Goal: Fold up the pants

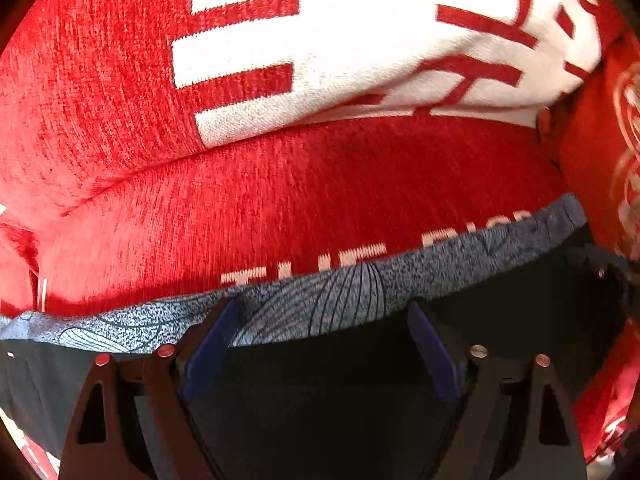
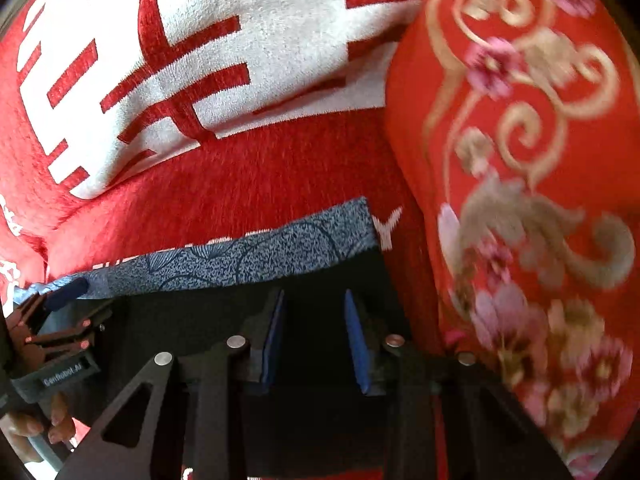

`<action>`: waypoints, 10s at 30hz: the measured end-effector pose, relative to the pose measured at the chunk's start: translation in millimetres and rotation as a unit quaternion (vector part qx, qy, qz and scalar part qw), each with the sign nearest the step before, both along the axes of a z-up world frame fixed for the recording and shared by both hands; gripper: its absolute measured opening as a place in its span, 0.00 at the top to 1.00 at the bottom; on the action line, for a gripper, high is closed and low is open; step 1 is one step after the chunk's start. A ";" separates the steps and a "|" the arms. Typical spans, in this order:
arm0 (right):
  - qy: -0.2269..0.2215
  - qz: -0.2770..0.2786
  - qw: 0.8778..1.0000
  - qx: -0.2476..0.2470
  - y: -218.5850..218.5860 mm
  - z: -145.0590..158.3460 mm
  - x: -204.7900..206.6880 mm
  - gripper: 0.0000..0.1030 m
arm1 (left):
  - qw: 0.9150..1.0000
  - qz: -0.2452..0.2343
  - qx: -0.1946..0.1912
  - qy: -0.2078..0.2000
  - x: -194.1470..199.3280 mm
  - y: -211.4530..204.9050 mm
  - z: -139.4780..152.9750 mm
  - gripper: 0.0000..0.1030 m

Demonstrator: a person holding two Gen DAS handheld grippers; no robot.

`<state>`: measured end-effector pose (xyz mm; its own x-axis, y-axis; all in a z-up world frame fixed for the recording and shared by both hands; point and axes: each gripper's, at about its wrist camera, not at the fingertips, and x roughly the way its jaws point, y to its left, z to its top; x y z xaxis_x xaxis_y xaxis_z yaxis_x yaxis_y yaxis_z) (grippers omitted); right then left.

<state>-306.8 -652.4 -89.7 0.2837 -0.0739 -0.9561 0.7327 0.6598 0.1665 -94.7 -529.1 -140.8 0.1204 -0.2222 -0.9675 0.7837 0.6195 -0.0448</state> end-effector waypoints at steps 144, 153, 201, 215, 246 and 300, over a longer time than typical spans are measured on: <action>0.011 0.067 0.997 0.032 269.9 15.6 99.3 0.46 | 0.996 0.069 0.050 -0.013 104.6 316.2 -0.3 0.00; 0.030 0.066 0.997 0.021 289.2 15.9 113.6 0.29 | 0.996 0.077 0.050 0.003 110.9 318.6 -5.3 0.00; -0.071 -0.132 0.980 0.131 142.9 30.0 -31.5 0.60 | 0.999 -0.001 0.049 0.019 6.7 133.6 36.7 0.00; -0.194 -0.259 0.929 0.178 119.4 5.7 -102.7 0.48 | 0.998 0.018 0.052 0.015 -30.8 64.3 17.2 0.00; -0.277 -0.224 0.924 0.139 73.1 36.1 -79.7 0.86 | 0.998 -0.035 -0.043 0.041 -74.8 58.8 53.8 0.24; 0.028 0.248 0.953 -0.168 391.8 68.3 133.8 0.56 | 0.991 0.068 -0.064 0.092 88.4 296.0 83.8 0.18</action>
<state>-173.0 -260.6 -21.3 0.3126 -0.2490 -0.9167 0.3172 0.9370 -0.1464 -6.3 -233.2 -57.0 -0.0186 -0.3388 -0.9407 0.6639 0.6993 -0.2650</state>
